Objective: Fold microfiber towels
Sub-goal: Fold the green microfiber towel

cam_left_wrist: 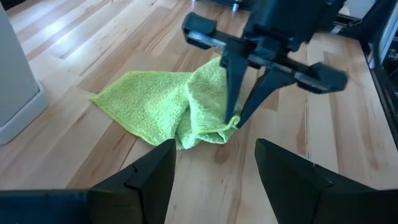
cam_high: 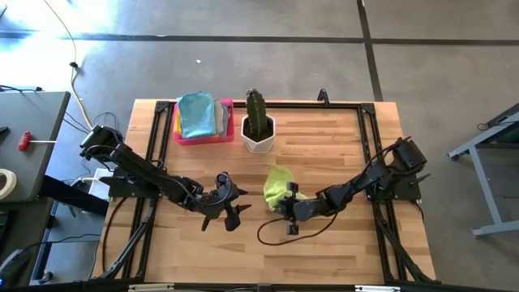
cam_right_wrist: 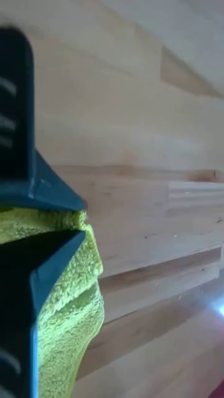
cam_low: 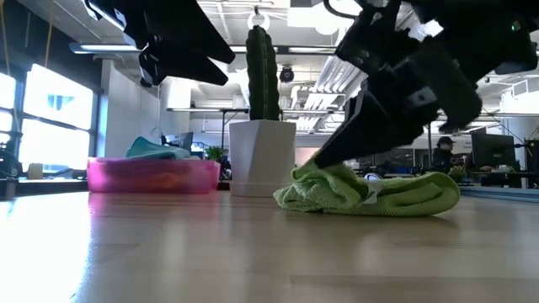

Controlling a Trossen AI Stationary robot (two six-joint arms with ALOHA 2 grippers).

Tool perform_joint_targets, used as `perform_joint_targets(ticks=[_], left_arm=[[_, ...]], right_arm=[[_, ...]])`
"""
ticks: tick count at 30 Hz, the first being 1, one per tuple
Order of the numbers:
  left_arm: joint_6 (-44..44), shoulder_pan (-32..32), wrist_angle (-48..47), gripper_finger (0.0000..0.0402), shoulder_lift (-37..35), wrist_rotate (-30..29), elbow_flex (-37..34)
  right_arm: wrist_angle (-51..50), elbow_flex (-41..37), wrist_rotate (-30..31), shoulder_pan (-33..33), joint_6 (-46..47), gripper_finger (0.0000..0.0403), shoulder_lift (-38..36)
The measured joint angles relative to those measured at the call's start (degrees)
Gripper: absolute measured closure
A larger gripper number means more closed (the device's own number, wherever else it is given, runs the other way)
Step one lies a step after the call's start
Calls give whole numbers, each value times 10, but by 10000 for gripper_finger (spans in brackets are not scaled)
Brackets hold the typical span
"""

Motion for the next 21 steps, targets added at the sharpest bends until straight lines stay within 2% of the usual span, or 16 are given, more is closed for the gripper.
perform_joint_targets(ticks=[4,11,14,18,21], left_arm=[[0,0,0,192,0,-4,0],[4,0,3,192,0,-5,0],[39,2,11,192,0,-6,0],[98,2,61,192,3,-32,0],[138,3,118,192,10,-64,0]], right_arm=[[-11,0,4,0,14,395,-18],[-27,0,22,-1,38,400,-70],[-45,0,20,-1,62,401,-113],[-80,0,37,-1,119,402,-167],[-81,0,64,-1,127,402,-200]])
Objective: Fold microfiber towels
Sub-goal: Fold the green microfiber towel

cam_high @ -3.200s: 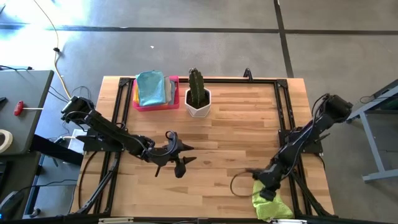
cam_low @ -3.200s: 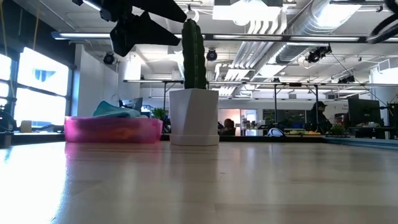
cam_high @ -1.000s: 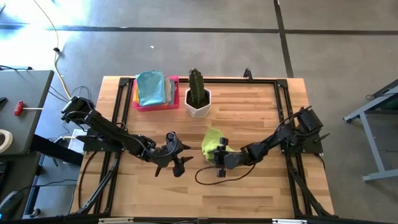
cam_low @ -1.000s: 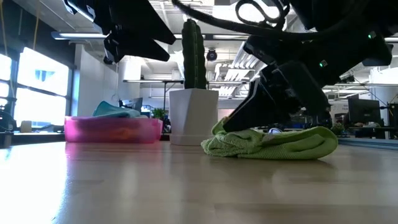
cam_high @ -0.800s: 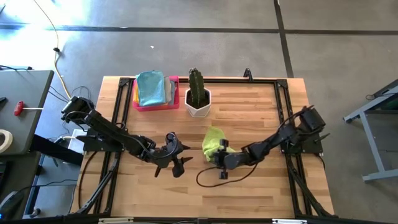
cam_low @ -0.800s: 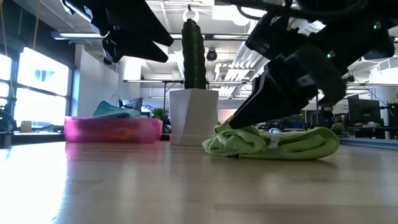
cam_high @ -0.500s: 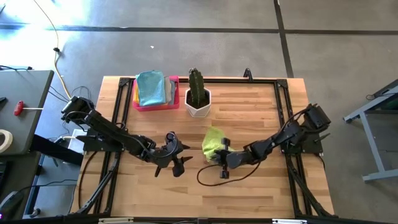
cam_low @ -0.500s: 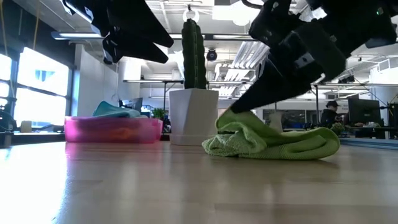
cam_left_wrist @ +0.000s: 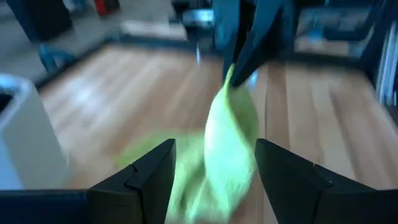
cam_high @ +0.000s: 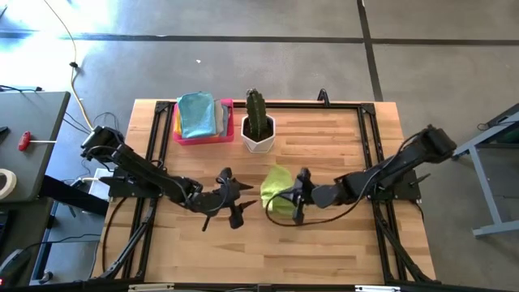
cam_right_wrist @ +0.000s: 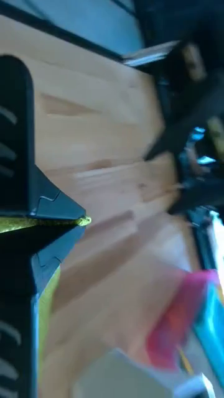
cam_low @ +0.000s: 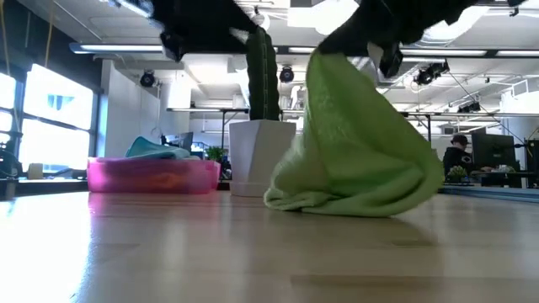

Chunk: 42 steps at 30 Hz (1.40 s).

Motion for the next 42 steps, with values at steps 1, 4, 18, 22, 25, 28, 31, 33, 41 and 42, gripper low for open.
perform_joint_targets(ticks=[1,4,18,22,25,28,31,33,41,42], left_arm=[[13,2,29,192,7,-11,1],[47,9,87,192,28,-36,0],[129,53,315,192,151,-102,0],[236,51,362,192,164,-157,0],[272,55,373,192,164,-187,0],[303,58,408,192,164,-165,0],[317,62,422,192,164,-118,0],[317,67,425,192,164,-100,1],[327,102,417,192,164,-107,24],[327,105,418,192,164,-118,26]], right_arm=[[-5,4,11,-1,-2,402,-8],[-31,28,41,-3,-16,402,-25],[-172,130,88,-33,-5,403,-26],[-172,130,89,-43,-1,403,-26],[-172,130,89,-48,-1,403,-26],[-172,130,92,-55,-1,403,-26],[-171,130,93,-64,-1,403,-26],[-171,130,93,-69,-1,403,-25],[-171,130,86,-69,-5,403,-25],[-171,130,86,-67,-7,403,-25]])
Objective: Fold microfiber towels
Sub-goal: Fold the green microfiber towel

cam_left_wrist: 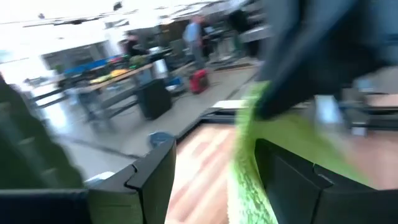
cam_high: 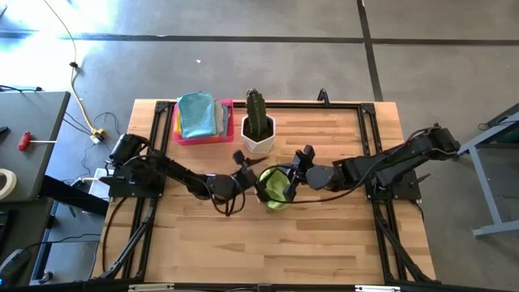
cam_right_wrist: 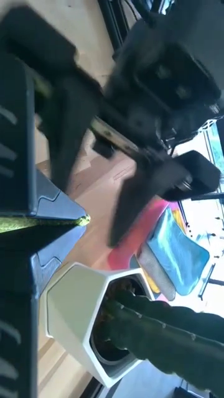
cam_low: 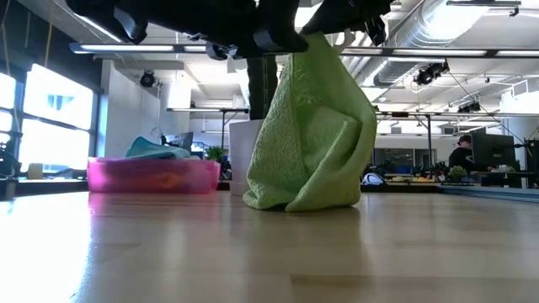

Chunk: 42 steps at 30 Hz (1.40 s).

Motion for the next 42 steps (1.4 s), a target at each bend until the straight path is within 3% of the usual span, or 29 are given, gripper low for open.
perform_joint_targets(ticks=[3,8,13,17,20,28,32,37,42], left_arm=[[-12,1,-30,192,0,-62,1],[-105,-24,-172,193,0,-191,0],[-286,-44,-375,193,0,-216,0],[-459,-45,-514,193,0,-193,-9],[-537,-40,-552,193,0,-169,-23],[-559,-24,-545,200,0,-73,-41],[-570,-15,-541,253,0,-26,-41],[-544,-18,-529,381,-2,8,-39],[-497,-40,-537,393,-36,42,-25]], right_arm=[[-1,0,0,0,-8,403,0],[-2,0,0,0,-30,403,0],[-2,0,0,0,-56,403,0],[0,0,-2,0,-65,403,0],[3,0,-4,0,-66,403,-1],[24,0,-24,0,-80,403,-1],[22,0,-26,0,-80,403,-2],[-4,0,-29,0,-74,403,-2],[-26,0,-29,9,-87,403,-2]])
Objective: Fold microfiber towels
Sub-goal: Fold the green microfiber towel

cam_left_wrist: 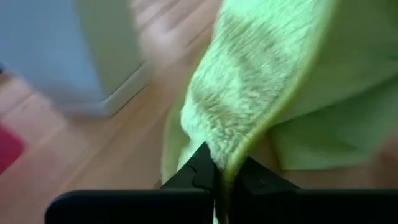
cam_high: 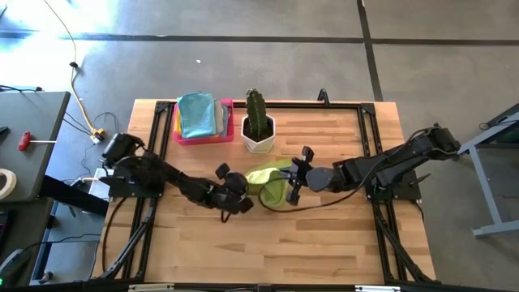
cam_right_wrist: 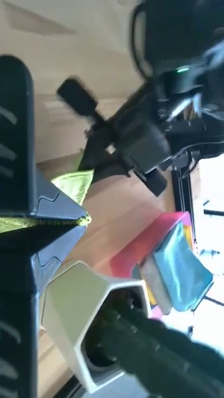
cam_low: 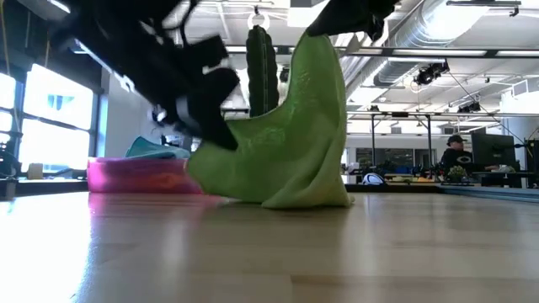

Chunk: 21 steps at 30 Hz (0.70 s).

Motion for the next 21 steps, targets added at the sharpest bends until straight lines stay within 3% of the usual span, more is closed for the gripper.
perform_joint_targets(ticks=[8,15,21], left_arm=[[157,-46,-152,400,-130,-30,79],[284,-75,-272,401,-214,-150,170],[373,-71,-269,401,-239,-177,196]], right_arm=[[23,0,21,41,-116,403,-30],[25,0,166,69,-287,403,-79],[25,1,274,50,-323,403,-95]])
